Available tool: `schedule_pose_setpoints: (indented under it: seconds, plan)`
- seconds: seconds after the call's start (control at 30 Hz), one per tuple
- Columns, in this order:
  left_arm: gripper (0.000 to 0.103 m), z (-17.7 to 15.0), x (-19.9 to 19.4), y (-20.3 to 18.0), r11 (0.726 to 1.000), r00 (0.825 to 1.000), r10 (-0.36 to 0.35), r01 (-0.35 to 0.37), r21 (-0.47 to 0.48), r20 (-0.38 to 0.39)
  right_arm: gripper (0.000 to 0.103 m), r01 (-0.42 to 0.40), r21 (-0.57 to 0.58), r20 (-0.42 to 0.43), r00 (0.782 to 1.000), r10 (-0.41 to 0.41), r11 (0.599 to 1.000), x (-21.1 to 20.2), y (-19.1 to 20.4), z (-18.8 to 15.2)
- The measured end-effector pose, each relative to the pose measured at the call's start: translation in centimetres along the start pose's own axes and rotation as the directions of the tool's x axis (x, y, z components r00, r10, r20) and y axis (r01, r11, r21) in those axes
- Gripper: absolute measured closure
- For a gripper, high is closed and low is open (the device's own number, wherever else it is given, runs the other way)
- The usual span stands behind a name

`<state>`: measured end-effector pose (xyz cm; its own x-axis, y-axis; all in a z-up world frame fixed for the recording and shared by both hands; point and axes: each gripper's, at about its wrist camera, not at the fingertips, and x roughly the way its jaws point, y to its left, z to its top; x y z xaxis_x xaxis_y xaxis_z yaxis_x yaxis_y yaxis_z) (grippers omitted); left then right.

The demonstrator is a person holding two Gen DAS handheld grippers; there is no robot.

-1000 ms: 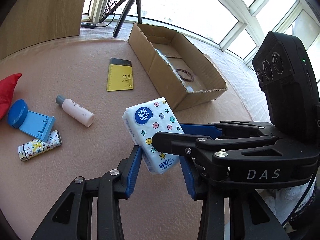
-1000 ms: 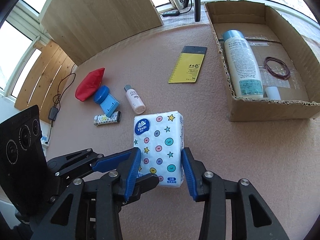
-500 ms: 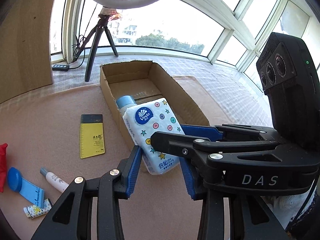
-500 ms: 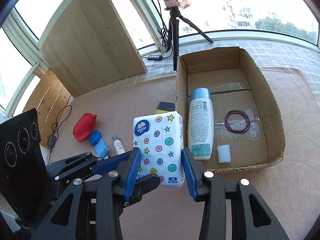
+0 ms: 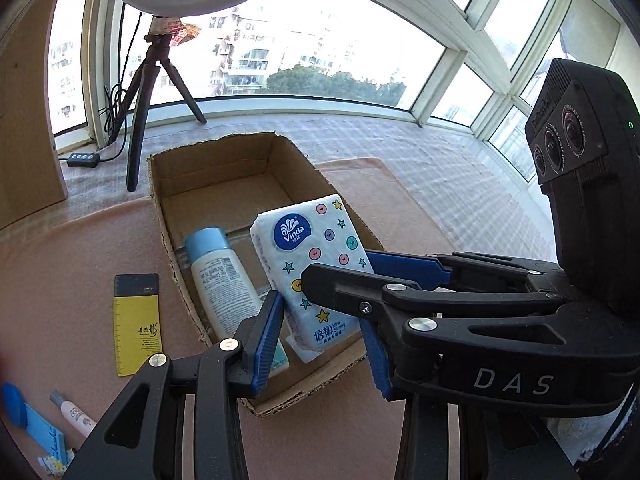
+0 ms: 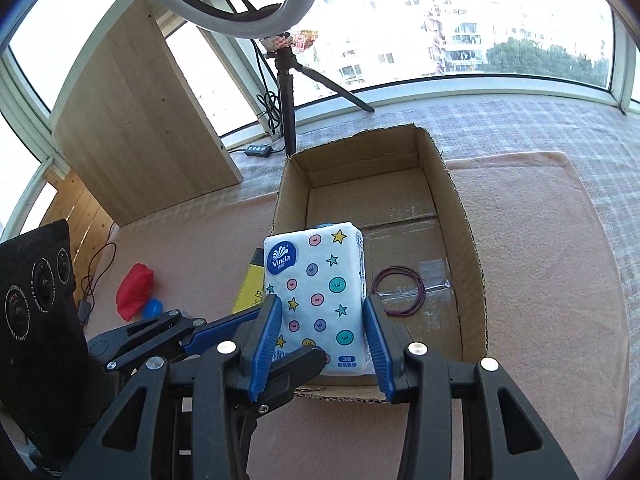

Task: Organize objects
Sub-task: 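Lower the tissue pack into the box and open the right gripper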

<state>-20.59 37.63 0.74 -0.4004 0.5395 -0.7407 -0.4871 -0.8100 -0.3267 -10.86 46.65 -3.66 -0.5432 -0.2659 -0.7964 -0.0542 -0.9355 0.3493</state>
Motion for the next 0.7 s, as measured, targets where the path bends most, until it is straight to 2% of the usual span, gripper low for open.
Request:
schedule_pose_setpoints:
  seconds: [0.17,0.27,0.33,0.4,0.7]
  plan:
    - [0.06,0.4,0.7,-0.4,1.0,1.0,0.001,-0.001,0.008,-0.009,0.064,0.005,0.007,0.003,1.0,-0.005,1.0,-0.1,-0.7,0.1]
    - [0.054,0.5,0.9,-0.3,1.0,1.0,0.004,-0.003,0.012,-0.024,0.063,0.008,0.004,0.005,1.0,-0.008,1.0,-0.1,-0.7,0.1]
    - [0.053,0.4,0.6,-0.3,1.0,1.0,0.019,-0.019,0.021,-0.022,0.051,0.008,0.006,0.001,1.0,-0.008,1.0,0.0,-0.6,0.0]
    - [0.053,0.2,0.2,0.0,1.0,1.0,0.023,-0.023,0.019,-0.021,0.047,0.019,0.009,0.009,1.0,-0.019,1.0,-0.1,-0.5,-0.1]
    - [0.053,-1.6,-2.3,1.9,0.998,0.998,0.061,-0.061,-0.006,-0.021,0.047,0.006,0.035,0.025,1.0,-0.006,0.999,-1.0,0.2,-1.2]
